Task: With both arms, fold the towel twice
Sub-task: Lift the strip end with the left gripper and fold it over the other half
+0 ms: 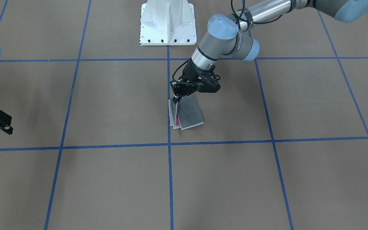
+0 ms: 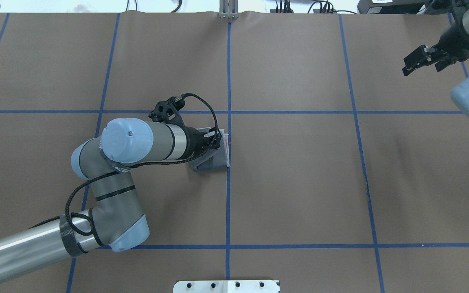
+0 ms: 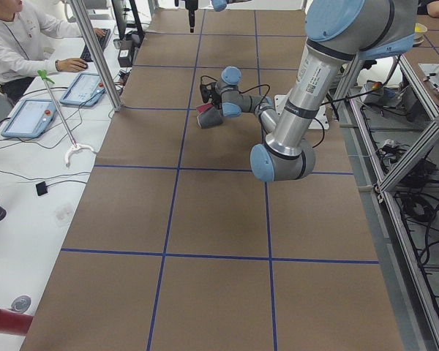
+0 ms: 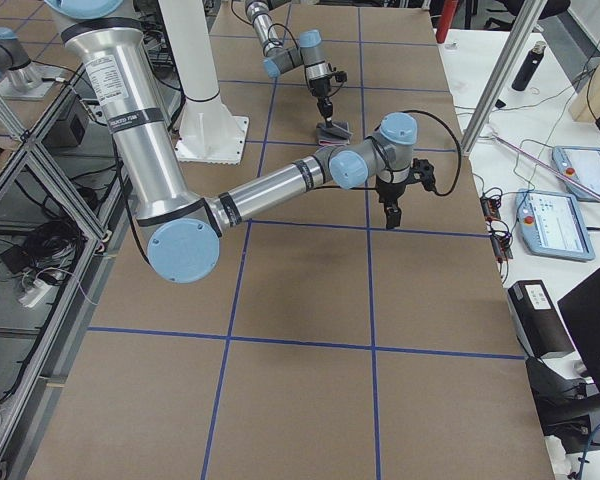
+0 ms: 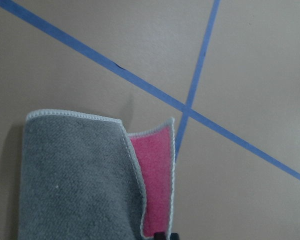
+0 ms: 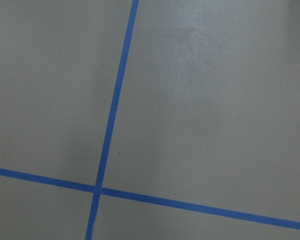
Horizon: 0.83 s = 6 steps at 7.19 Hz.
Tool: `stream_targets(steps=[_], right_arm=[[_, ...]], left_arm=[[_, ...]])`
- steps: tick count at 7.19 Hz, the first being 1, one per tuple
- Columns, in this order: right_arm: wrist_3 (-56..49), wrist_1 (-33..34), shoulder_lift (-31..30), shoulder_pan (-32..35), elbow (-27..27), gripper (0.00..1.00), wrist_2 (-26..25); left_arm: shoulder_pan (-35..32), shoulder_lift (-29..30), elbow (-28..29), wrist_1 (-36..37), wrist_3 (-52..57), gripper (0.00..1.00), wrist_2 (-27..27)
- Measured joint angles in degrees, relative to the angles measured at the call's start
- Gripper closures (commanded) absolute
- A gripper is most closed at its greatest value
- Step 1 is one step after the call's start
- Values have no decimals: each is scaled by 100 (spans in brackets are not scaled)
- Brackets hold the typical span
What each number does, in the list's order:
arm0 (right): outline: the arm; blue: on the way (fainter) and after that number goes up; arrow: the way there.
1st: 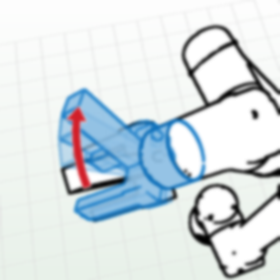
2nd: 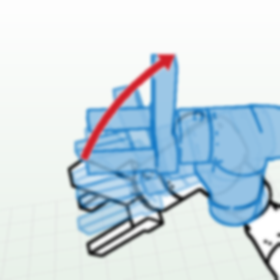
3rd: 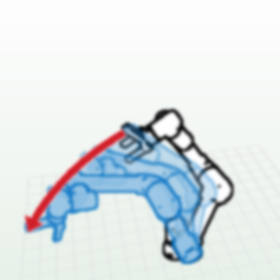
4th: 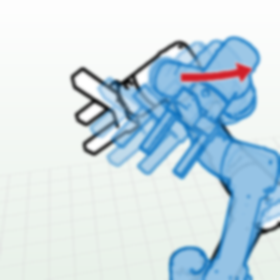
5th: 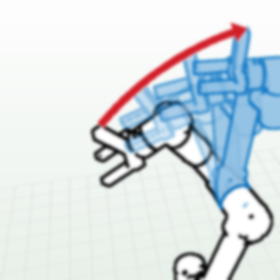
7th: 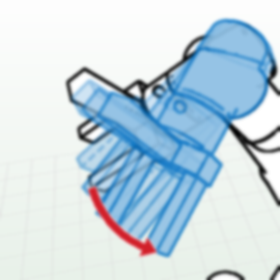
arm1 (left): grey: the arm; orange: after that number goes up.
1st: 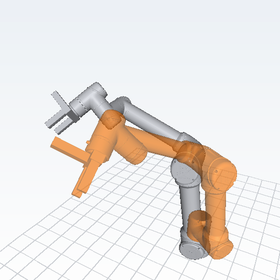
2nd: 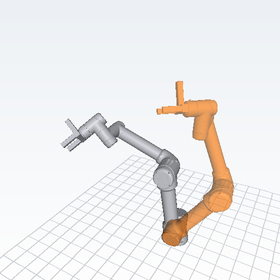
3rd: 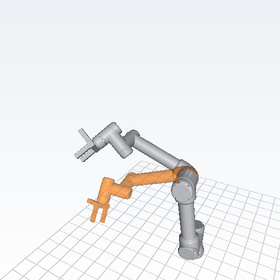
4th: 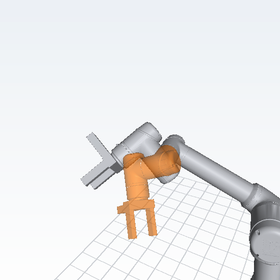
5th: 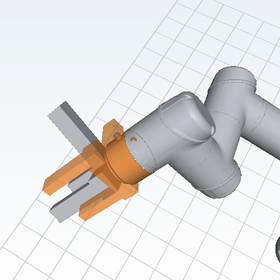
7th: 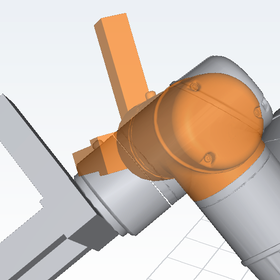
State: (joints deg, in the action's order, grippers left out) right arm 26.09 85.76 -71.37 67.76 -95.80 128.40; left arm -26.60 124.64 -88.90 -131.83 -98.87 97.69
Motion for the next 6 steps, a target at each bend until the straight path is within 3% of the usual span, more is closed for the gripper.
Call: stream_targets(steps=[1, 4, 6], right_arm=[[0, -3, 0, 0, 0, 0, 0], [-1, -17, -34, 20, -7, 0, 6], [-81, -29, -231, 197, -46, 0, 36]], left_arm=[[31, 26, 19, -2, 17, 0, -6], [15, 105, 33, 159, 107, 0, -6], [-240, 58, -381, 1099, 868, 0, 415]])
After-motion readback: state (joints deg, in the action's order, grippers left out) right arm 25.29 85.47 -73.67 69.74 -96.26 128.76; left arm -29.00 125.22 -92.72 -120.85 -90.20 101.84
